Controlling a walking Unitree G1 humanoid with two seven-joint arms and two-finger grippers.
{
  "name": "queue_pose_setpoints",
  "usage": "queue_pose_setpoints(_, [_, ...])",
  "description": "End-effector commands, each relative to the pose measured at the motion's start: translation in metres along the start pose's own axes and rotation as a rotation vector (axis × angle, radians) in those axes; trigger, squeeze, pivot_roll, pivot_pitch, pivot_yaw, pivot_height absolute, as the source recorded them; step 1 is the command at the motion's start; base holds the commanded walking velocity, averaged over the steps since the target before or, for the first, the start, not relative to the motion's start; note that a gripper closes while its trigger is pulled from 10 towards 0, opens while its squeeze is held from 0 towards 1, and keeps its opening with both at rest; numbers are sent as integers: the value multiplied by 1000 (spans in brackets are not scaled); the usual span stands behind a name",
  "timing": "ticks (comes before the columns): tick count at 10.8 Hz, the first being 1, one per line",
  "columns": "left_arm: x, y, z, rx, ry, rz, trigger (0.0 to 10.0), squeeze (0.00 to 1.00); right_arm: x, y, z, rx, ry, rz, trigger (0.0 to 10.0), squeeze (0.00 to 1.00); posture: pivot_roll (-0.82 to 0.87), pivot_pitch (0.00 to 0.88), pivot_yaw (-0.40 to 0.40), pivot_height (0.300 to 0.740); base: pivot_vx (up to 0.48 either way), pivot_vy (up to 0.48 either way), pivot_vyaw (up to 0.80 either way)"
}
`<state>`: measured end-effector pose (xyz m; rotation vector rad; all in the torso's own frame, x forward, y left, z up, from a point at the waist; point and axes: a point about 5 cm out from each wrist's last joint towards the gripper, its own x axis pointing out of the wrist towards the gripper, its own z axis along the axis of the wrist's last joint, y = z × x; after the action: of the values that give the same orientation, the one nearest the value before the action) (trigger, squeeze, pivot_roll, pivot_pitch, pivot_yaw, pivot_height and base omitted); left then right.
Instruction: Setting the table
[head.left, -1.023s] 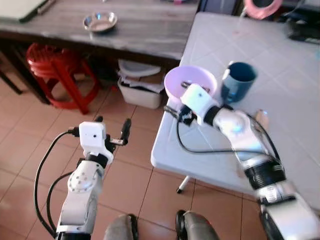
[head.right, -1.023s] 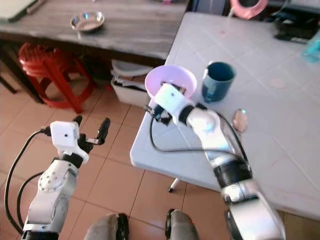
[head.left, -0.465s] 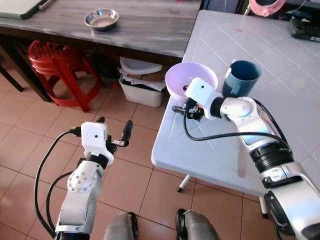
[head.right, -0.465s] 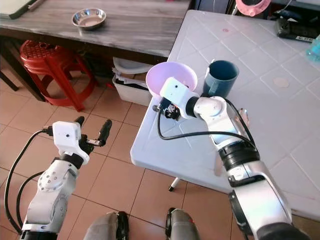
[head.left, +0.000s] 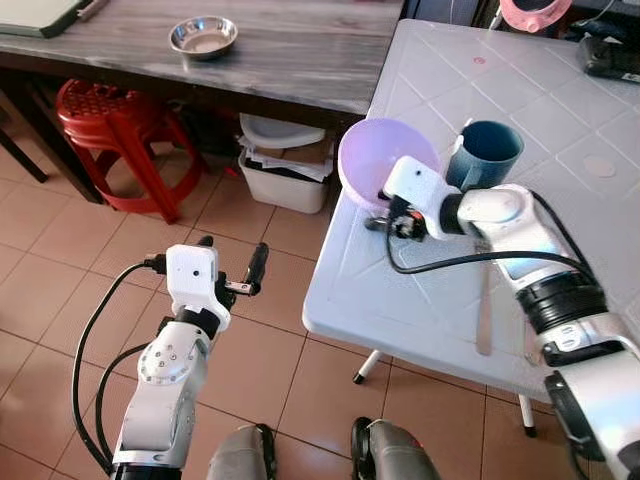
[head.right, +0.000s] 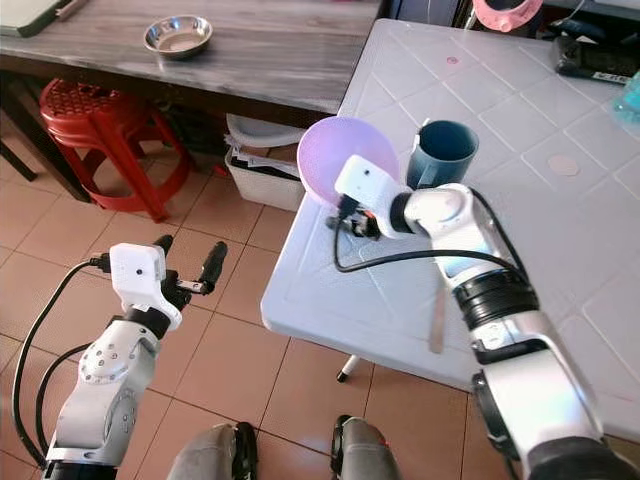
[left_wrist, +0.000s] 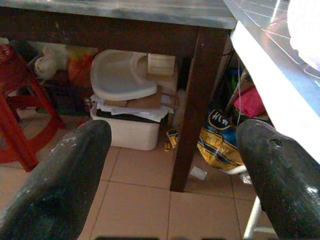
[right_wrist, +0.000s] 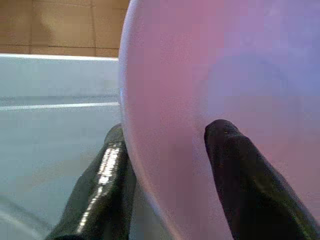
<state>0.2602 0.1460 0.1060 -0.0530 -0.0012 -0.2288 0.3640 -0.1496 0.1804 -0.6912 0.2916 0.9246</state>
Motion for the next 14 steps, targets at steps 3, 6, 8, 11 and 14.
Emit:
queue_pose_setpoints(3, [-1,-2,-2,6,17,-14,10000,0,-3,14,-2,-39,15,131,0,0,-20,203,33,740,0,0,0])
queue_pose_setpoints(6, [-9,-9,-6,-11,29,-24,10000,0,-11,18,-5,-42,21,219,0,0,-13,197,36,740,0,0,0])
queue_pose_setpoints(8, [-10,-14,-1,-67,-7,-90,10000,0,-19,28,-17,-51,38,275,0,0,-12,194,35,740,0,0,0])
queue_pose_setpoints(11, [-14,-22,6,-117,-9,-237,10000,0,-16,32,-22,-20,5,182,0,0,-14,186,38,740,0,0,0])
queue_pose_setpoints(14, [-19,-28,2,-161,26,-337,10000,0,-7,44,-12,-27,-137,41,0,0,-17,173,40,740,0,0,0])
